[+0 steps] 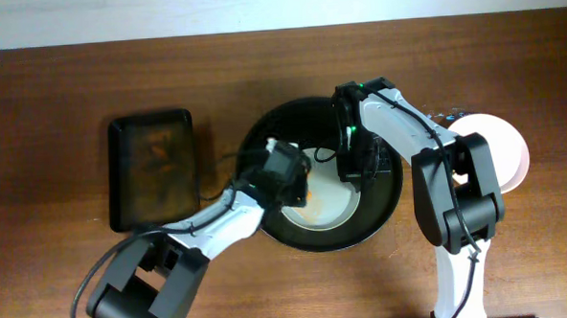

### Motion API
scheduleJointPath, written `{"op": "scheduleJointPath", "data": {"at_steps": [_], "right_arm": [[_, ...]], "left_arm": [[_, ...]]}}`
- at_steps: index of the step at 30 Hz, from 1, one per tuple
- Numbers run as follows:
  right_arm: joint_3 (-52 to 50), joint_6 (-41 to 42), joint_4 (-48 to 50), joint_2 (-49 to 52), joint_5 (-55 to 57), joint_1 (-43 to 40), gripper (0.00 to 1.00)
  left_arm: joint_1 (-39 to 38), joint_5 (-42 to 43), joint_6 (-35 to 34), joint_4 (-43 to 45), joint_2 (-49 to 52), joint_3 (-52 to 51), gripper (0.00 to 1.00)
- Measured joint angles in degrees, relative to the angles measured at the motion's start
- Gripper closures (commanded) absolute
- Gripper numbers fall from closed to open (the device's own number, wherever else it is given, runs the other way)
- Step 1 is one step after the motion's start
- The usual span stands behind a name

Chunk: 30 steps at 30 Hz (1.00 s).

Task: Clean dirty plates on tray and stack at the side
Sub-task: 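Scrub the back plate with the sponge in the left gripper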

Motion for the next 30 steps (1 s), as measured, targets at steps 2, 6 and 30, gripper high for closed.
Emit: {"op": "scheduleJointPath", "data": {"at_steps": [2,6,30], "right_arm": [[0.0,0.0,0.0,0.0,0.0,0.0,0.96],[0.0,0.0,0.0,0.0,0.0,0.1,0.96],[0.0,0.0,-0.9,0.0,-0.2,0.1,0.96]], "left_arm": [[1.5,-0.2,0.0,0.4,0.1,0.0,1.00],[2.9,0.1,0.0,1.2,0.2,0.0,0.99],[3.1,3.9,0.0,10.7,1.3,-0.3,0.99]]}}
